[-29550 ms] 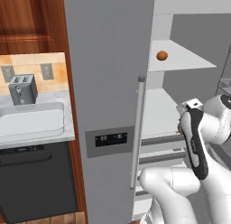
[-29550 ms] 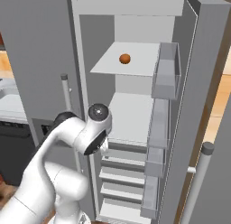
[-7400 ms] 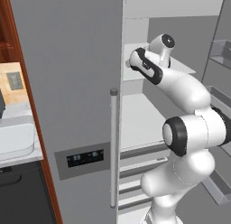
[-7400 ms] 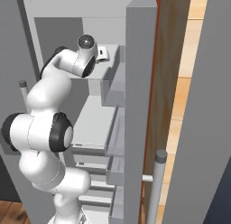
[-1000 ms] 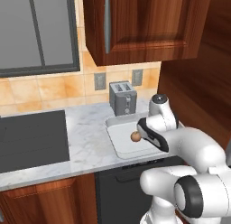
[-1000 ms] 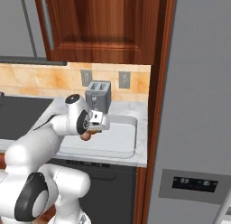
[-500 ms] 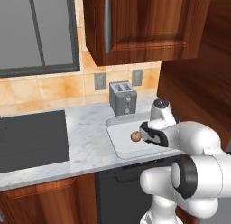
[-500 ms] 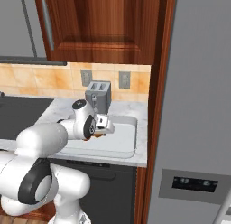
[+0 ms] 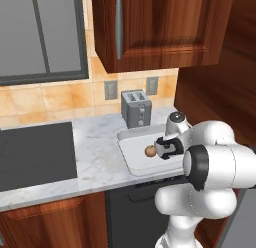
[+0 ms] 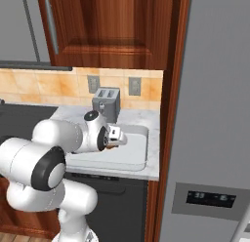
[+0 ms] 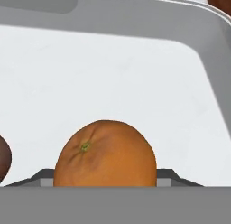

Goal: Pick the tangerine and peach from the fridge and place them inside the tupperware on the counter.

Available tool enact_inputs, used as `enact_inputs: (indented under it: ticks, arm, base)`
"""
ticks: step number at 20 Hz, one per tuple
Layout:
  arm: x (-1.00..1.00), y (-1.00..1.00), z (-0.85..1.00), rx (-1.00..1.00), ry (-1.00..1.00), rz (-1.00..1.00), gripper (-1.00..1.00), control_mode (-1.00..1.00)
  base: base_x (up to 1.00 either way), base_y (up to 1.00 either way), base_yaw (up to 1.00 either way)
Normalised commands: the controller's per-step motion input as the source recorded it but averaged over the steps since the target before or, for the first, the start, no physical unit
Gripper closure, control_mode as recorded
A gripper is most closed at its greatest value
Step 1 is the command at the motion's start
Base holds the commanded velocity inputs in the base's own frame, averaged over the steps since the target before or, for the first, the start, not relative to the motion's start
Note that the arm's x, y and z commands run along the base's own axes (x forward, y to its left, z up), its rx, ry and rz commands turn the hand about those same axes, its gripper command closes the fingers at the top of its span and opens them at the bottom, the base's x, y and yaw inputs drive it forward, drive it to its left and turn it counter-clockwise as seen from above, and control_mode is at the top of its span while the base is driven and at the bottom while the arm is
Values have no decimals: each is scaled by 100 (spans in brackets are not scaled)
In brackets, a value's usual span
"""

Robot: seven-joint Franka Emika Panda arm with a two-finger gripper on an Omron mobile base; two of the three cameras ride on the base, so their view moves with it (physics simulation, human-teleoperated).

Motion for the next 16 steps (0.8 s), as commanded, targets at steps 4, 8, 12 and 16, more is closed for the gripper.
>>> enact_inputs:
  ticks: [4,8,12,16]
  arm:
    - [32,-1,-20,0,0,0,100,-100]
    - [24,-4,-22,0,0,0,-100,-100]
    - [6,0,-3,0,0,0,-100,-100]
    - [-3,0,18,0,0,0,-100,-100]
  base:
    - [0,0,0]
    - [0,0,0]
    - [0,0,0]
    - [0,0,0]
